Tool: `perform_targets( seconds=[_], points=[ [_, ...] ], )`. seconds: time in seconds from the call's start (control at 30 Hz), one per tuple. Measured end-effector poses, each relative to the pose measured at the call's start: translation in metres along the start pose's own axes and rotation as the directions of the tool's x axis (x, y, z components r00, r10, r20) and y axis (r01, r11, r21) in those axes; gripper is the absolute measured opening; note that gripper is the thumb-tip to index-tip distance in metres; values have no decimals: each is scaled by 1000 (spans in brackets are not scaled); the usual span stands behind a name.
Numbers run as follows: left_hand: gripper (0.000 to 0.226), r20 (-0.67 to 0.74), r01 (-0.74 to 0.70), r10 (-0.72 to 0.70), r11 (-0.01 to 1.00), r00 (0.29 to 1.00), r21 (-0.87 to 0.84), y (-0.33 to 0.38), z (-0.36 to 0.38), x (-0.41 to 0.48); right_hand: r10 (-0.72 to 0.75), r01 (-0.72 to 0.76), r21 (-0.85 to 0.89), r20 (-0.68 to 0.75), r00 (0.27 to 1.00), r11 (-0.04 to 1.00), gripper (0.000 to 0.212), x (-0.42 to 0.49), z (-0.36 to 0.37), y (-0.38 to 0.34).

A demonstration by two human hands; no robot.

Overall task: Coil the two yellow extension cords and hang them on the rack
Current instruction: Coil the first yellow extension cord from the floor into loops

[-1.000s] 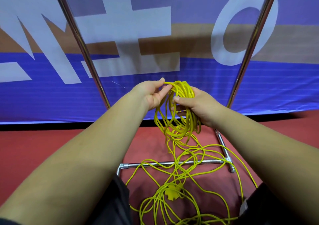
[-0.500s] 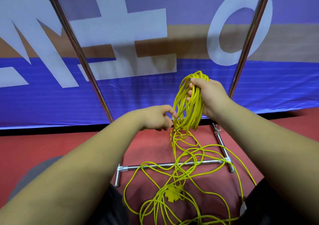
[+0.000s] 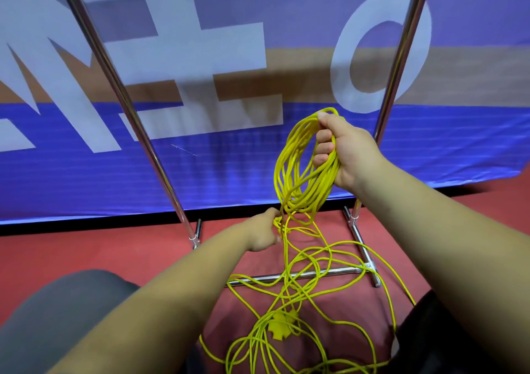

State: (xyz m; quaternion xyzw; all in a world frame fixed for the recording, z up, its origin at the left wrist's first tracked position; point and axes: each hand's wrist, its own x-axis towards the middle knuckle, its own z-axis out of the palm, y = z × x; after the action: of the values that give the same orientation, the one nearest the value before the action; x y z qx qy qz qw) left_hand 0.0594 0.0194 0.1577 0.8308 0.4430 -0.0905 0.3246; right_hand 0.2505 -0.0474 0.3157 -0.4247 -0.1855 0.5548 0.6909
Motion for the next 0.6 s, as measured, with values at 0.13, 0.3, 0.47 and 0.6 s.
perform_targets(
  seconds=[0.13,0.3,0.47,0.6],
  points=[
    [64,-74,-86,88,996,993,35,5,-4,2,21,-22,25,47,999,999,33,-4,-3,-11],
    [24,22,-108,106,984,994,141,-7,-13,6,29,-31,21,84,996,999,31,-9,-6,-13],
    [27,-123,-107,103,994,987,-24,-5,-41,1,-2,3,-31,49,999,999,29,-11,-10,-19],
    [31,-223,-132,21,860,975,-494,18,-85,-25,-38,40,-85,22,999,996,28,-8,-17,-24]
  ],
)
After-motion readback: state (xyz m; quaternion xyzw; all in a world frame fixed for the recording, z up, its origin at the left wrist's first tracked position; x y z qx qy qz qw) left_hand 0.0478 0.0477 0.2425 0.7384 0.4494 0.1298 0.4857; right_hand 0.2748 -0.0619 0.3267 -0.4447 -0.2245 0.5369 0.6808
